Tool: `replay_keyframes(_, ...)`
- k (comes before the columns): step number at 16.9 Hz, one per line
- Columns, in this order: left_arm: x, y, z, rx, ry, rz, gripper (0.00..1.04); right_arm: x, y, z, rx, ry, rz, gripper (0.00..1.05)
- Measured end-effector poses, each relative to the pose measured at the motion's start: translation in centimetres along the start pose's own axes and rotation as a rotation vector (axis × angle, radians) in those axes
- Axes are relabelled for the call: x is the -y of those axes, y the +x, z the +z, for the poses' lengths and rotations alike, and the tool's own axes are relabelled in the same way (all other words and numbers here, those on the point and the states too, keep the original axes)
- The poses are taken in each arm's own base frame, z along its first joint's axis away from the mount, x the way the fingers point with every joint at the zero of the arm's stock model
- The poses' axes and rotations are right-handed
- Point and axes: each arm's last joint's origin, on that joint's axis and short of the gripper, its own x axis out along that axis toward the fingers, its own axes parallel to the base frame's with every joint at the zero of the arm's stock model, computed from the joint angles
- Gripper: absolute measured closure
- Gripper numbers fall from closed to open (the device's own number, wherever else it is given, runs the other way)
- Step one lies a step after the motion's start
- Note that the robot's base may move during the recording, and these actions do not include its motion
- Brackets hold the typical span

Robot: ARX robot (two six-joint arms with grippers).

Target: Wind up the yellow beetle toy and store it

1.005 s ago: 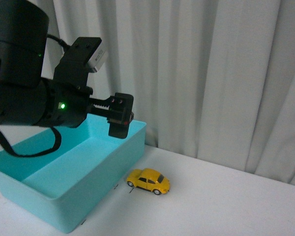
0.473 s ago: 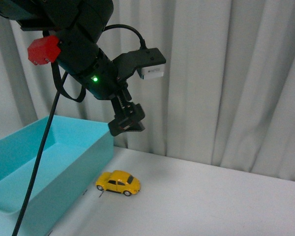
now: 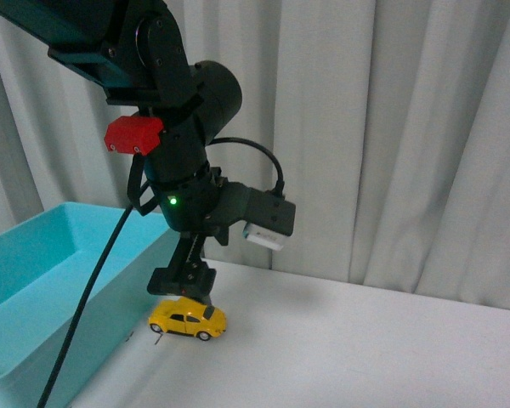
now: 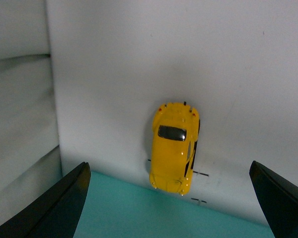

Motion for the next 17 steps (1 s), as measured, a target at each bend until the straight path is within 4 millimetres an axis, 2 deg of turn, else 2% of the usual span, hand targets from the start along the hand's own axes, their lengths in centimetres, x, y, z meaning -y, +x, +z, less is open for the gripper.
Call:
replay_keyframes(6, -0.9, 3.0, -0.8, -0.097, 0.047, -0.026, 0.07, 0.0, 0.0, 0.0, 0.000, 0.000, 0.000, 0.07)
replay_keyframes(8, -1.4, 3.8, -1.1, -0.140, -0.026, -0.017, 0.07, 0.0, 0.0, 0.0, 0.000, 0.000, 0.000, 0.07)
replay_keyframes(14, -1.0, 6.7, -2.4, -0.201, -0.251, -0.051, 0.07, 0.0, 0.0, 0.0, 0.000, 0.000, 0.000, 0.07)
replay_keyframes(17, -0.8, 7.7, -2.9, -0.205, -0.290, -0.058, 0.07, 0.0, 0.0, 0.0, 0.000, 0.000, 0.000, 0.07)
